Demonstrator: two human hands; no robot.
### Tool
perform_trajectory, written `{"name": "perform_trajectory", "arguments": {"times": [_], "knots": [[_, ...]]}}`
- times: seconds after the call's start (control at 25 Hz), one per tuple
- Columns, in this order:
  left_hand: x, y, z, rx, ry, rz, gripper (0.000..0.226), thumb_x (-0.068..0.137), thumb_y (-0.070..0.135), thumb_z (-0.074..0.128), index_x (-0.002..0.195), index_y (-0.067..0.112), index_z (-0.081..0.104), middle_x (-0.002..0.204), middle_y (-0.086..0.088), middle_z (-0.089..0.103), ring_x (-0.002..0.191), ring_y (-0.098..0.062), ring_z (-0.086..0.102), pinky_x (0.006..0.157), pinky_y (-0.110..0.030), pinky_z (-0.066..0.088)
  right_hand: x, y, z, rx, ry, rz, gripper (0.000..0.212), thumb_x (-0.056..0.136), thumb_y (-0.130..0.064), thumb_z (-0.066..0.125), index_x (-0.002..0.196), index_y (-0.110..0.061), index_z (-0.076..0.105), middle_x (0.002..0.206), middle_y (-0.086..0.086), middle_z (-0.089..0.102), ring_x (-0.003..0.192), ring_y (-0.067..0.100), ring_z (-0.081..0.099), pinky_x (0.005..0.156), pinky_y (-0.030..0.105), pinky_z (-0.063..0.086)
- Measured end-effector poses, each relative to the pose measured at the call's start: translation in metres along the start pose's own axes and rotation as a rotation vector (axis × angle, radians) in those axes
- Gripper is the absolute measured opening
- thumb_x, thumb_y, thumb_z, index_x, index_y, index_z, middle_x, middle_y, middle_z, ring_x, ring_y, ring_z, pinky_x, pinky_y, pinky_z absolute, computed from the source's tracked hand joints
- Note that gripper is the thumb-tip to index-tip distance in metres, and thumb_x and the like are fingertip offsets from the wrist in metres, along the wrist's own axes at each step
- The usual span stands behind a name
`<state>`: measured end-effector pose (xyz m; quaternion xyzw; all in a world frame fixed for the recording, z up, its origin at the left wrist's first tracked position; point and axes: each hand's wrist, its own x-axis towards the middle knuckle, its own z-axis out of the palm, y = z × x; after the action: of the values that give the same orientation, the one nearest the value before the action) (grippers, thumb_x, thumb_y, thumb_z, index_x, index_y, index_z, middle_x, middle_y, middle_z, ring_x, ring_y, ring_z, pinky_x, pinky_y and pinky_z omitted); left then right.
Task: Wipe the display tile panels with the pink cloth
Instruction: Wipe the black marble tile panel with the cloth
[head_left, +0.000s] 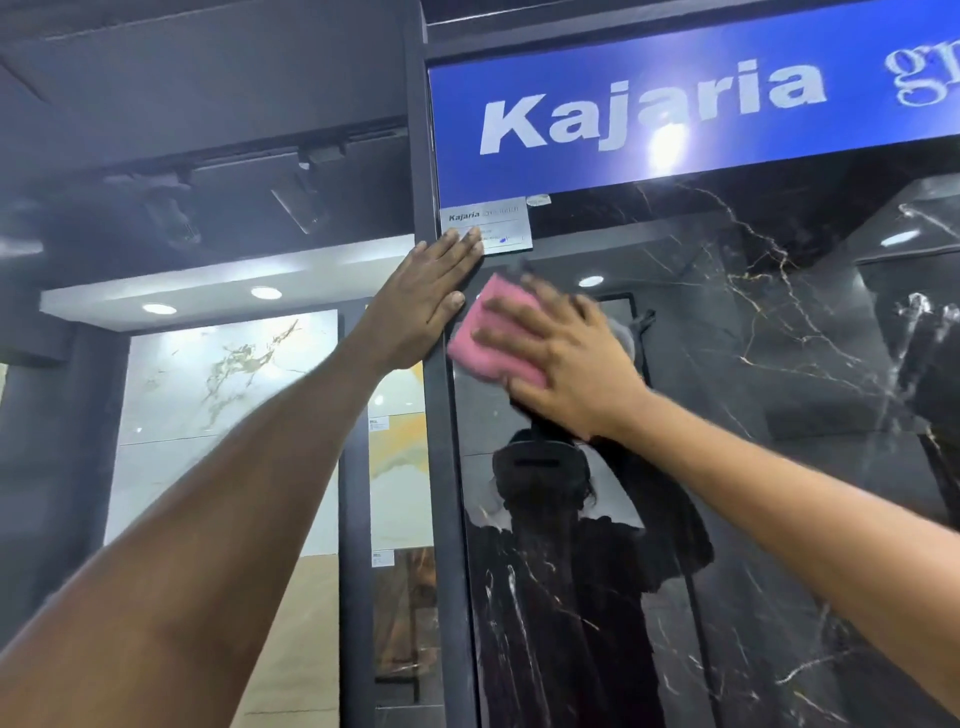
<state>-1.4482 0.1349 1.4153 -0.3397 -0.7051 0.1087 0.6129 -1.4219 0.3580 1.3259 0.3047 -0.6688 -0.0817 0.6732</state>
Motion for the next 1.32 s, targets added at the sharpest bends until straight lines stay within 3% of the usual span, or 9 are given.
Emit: {"name": "perform_trajectory", "arguments": {"times": [0.2, 0.44, 0.6, 0.68, 0.88, 0.96, 1.16, 1.24, 1.32], "knots": [[-0.001, 0.004, -0.003, 0.032, 0.01, -0.015, 0.056, 0.101, 0.029, 0.025, 0.154, 0.013, 0.026, 0.161, 0.001, 0.02, 0.15, -0.018, 0.014, 0.119, -0.024, -0.002, -0.086, -0.027, -0.003, -0.001, -0.26, -0.722, 0.05, 0.093, -0.052, 0.038, 0.141, -0.042, 0.043, 0.156, -0.013, 0.028, 0.147, 0.021, 0.016, 0.115, 0.046, 0.009], [-0.001, 0.006, -0.004, 0.082, -0.007, -0.028, 0.058, 0.1, 0.03, 0.022, 0.155, 0.014, 0.025, 0.162, 0.0, 0.02, 0.15, -0.017, 0.013, 0.119, -0.023, -0.002, -0.028, 0.051, -0.018, 0.047, 0.092, 0.166, 0.054, 0.085, -0.044, 0.044, 0.137, -0.034, 0.051, 0.151, -0.002, 0.04, 0.145, 0.024, 0.024, 0.111, 0.052, 0.026], [0.001, 0.028, -0.011, 0.15, -0.051, -0.142, 0.059, 0.099, 0.028, 0.024, 0.155, 0.011, 0.02, 0.163, -0.003, 0.015, 0.151, -0.019, 0.011, 0.122, -0.033, 0.002, -0.159, -0.052, -0.009, 0.033, -0.245, -0.411, 0.062, 0.083, -0.042, 0.053, 0.143, -0.038, 0.042, 0.158, -0.006, 0.025, 0.149, 0.021, 0.012, 0.12, 0.04, 0.004], [-0.014, 0.053, -0.003, 0.123, -0.081, -0.162, 0.059, 0.1, 0.028, 0.025, 0.155, 0.01, 0.018, 0.164, -0.005, 0.011, 0.151, -0.019, 0.008, 0.122, -0.034, 0.002, -0.162, -0.03, -0.02, -0.023, -0.271, -0.627, 0.058, 0.084, -0.045, 0.052, 0.141, -0.037, 0.045, 0.156, -0.006, 0.029, 0.149, 0.019, 0.013, 0.121, 0.036, 0.001], [-0.042, 0.084, 0.018, 0.122, -0.076, -0.268, 0.06, 0.101, 0.032, 0.023, 0.156, 0.012, 0.012, 0.164, -0.003, 0.006, 0.151, -0.018, 0.004, 0.12, -0.033, -0.002, -0.063, 0.069, -0.032, -0.026, 0.161, 0.281, 0.052, 0.085, -0.038, 0.05, 0.132, -0.018, 0.058, 0.141, 0.011, 0.052, 0.138, 0.033, 0.038, 0.111, 0.044, 0.025], [-0.038, 0.083, 0.016, 0.141, -0.07, -0.263, 0.06, 0.101, 0.033, 0.022, 0.156, 0.012, 0.012, 0.164, -0.003, 0.007, 0.152, -0.018, 0.004, 0.12, -0.032, -0.002, -0.094, 0.028, -0.017, 0.033, 0.128, 0.202, 0.055, 0.083, -0.033, 0.05, 0.136, -0.016, 0.055, 0.148, 0.011, 0.043, 0.141, 0.032, 0.032, 0.117, 0.044, 0.021], [-0.043, 0.085, 0.018, 0.129, -0.063, -0.262, 0.06, 0.1, 0.034, 0.02, 0.156, 0.013, 0.014, 0.164, -0.002, 0.008, 0.152, -0.018, 0.004, 0.119, -0.029, -0.005, -0.214, -0.069, -0.011, 0.045, -0.315, -0.68, 0.059, 0.084, -0.034, 0.059, 0.142, -0.026, 0.048, 0.156, -0.002, 0.031, 0.148, 0.022, 0.017, 0.122, 0.043, 0.009], [-0.043, 0.085, 0.018, 0.135, -0.053, -0.252, 0.06, 0.1, 0.034, 0.02, 0.156, 0.013, 0.015, 0.164, -0.002, 0.009, 0.151, -0.018, 0.006, 0.119, -0.029, -0.005, -0.171, -0.026, -0.011, 0.02, -0.168, -0.498, 0.056, 0.086, -0.031, 0.054, 0.14, -0.02, 0.05, 0.153, 0.002, 0.036, 0.145, 0.023, 0.026, 0.118, 0.045, 0.021], [-0.042, 0.083, 0.017, 0.135, -0.043, -0.248, 0.06, 0.1, 0.033, 0.021, 0.156, 0.013, 0.016, 0.164, -0.003, 0.009, 0.151, -0.018, 0.007, 0.119, -0.029, -0.004, -0.098, 0.024, -0.021, 0.009, 0.079, 0.014, 0.054, 0.085, -0.031, 0.049, 0.136, -0.016, 0.055, 0.147, 0.005, 0.046, 0.14, 0.027, 0.035, 0.111, 0.048, 0.029]]}}
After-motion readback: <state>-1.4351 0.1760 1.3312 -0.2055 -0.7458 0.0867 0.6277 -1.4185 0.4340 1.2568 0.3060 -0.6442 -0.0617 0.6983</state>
